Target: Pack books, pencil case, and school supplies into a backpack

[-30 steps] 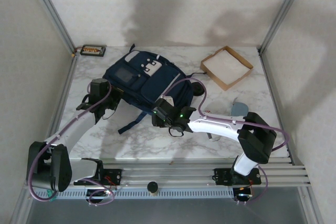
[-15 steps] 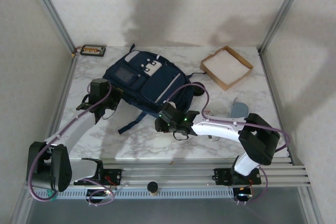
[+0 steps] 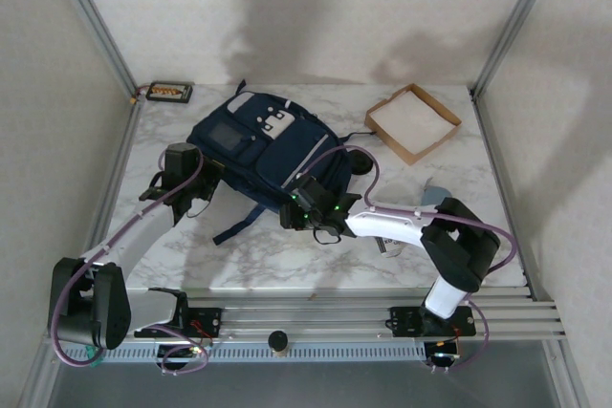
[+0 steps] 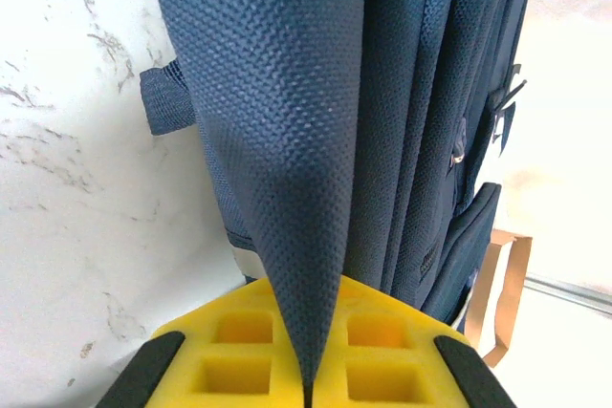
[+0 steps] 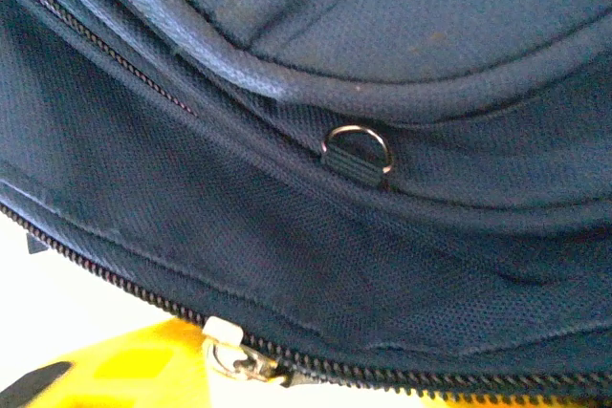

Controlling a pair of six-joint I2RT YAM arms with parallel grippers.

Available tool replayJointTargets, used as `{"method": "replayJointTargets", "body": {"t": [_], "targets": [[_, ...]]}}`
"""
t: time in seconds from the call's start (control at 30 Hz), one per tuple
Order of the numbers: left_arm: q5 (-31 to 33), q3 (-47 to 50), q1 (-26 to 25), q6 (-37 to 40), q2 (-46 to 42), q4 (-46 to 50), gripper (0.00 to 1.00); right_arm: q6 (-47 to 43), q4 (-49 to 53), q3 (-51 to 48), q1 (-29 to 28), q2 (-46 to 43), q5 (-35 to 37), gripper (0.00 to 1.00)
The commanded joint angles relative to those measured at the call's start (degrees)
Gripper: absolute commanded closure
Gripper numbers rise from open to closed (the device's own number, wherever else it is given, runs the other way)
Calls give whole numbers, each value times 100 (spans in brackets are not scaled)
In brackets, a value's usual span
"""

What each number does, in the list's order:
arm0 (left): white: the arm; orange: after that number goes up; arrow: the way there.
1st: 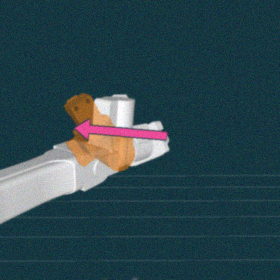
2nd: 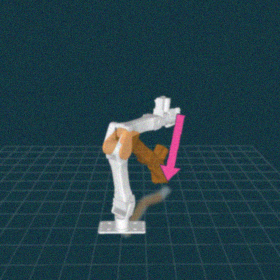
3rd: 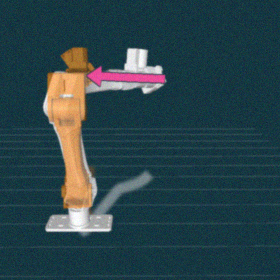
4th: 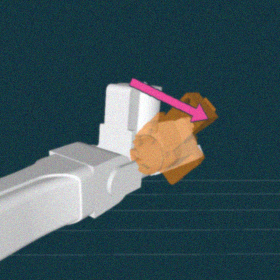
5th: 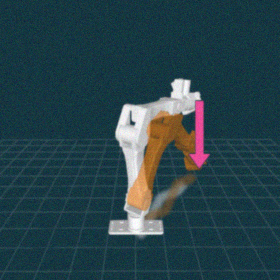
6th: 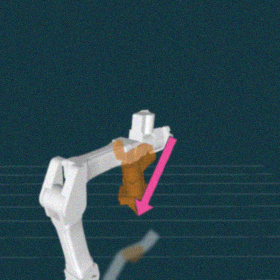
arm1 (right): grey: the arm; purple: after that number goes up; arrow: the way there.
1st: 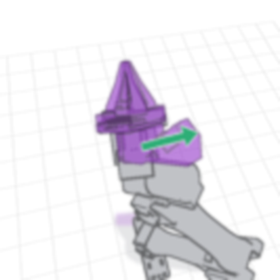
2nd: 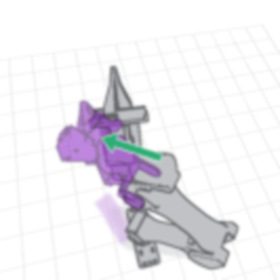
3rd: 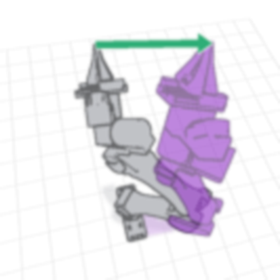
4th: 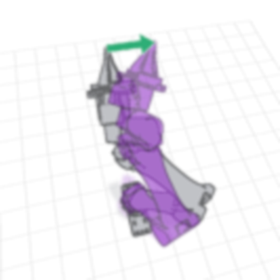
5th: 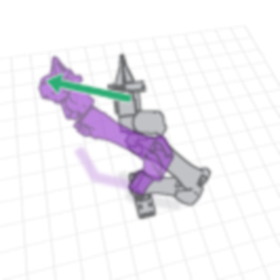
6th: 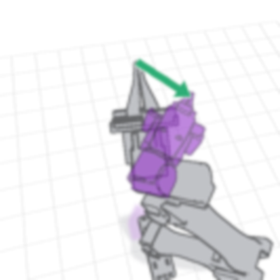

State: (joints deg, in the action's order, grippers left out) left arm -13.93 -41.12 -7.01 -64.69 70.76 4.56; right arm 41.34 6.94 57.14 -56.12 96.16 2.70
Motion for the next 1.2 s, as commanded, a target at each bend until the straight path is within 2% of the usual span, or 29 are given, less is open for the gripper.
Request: {"method": "replayJointTargets", "body": {"t": [0.0,0.13,0.2,0.3,0.43,0.53,0.57,0.7,0.8,1.03,1.17], "targets": [[-63,-54,-55,-16,-110,-314,100,-264,-816,50,40,17,-126,57],[-56,-38,-64,-35,-110,-330,100,-518,-1133,-3,39,111,-348,61],[-74,-19,-64,-53,-111,-367,100,-518,-1057,-13,47,185,-213,62],[-53,-14,-64,-36,-115,-334,100,-614,-1172,-121,50,161,-130,73],[-9,-4,-64,-31,-94,-333,100,-670,-1442,-377,45,-39,-220,78],[40,-20,-55,-9,-47,-315,100,-682,-1342,-455,40,-194,-213,94],[57,-34,-47,-5,-30,-307,100,-665,-1311,-512,44,-279,-179,95],[166,-86,12,65,20,-266,100,-697,-1097,-719,47,-648,-94,96],[212,-178,176,181,128,-166,100,-752,-697,-749,43,-876,-42,100],[194,-413,614,392,355,-12,100,-935,379,-652,72,-1251,277,100],[71,-366,635,305,335,-142,100,-970,364,-757,92,-1277,84,96]]}}
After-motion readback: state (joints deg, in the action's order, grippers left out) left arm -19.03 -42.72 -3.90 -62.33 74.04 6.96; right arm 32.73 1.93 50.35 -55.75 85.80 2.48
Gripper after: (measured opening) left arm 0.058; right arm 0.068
